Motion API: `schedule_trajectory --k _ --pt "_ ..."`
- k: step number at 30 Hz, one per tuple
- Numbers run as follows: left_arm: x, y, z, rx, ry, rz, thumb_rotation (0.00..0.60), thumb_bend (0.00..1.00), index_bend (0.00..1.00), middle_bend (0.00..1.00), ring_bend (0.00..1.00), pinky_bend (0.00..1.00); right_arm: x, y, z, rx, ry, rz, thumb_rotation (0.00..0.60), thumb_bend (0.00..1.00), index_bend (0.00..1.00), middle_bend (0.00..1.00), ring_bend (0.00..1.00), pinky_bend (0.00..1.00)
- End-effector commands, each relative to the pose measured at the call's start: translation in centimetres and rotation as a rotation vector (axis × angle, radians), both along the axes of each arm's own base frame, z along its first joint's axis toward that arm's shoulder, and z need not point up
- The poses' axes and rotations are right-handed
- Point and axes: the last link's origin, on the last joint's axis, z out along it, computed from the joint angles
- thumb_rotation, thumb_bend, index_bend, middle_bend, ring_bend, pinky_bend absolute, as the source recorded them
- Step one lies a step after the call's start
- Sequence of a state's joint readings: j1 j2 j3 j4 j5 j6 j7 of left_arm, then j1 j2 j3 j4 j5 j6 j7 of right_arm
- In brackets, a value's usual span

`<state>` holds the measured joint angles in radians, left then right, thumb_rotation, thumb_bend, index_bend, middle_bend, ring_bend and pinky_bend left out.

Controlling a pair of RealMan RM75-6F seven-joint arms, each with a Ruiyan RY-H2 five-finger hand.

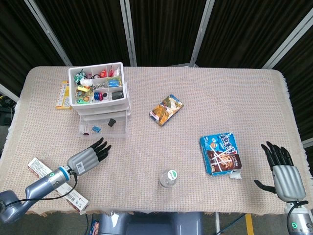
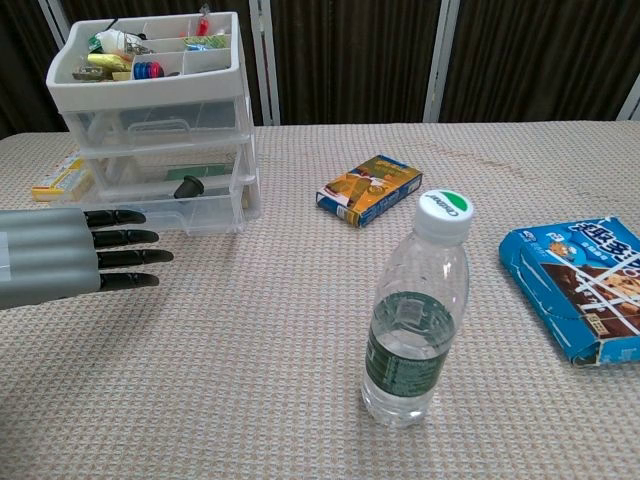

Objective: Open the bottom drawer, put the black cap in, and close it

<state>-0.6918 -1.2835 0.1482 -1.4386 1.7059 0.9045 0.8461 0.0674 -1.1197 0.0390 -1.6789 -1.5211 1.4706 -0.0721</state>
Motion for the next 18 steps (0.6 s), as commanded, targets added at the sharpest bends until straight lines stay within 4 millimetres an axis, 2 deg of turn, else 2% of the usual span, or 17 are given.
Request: schedule_trajectory --k 1,11,18 --pt "0.1 0.5 -0.2 0.017 -0.002 0.006 0.600 1.00 0.11 0.00 0.00 0.05 0.0 0.0 0.0 0.001 0.001 0.001 0.600 0.00 0.04 0.00 0.00 0.00" --pt "0.9 2.9 0.0 0.085 -0.016 0.034 0.600 1.00 0.11 0.00 0.00 0.05 0.0 0.0 0.0 -0.001 0.002 0.004 0.600 0.00 0.04 0.00 0.00 0.00" --pt "0.7 4.0 -0.2 0.112 -0.015 0.078 0.600 1.00 0.11 0.00 0.00 0.05 0.0 0.0 0.0 -0.001 0.003 0.005 0.600 0.00 0.04 0.00 0.00 0.00"
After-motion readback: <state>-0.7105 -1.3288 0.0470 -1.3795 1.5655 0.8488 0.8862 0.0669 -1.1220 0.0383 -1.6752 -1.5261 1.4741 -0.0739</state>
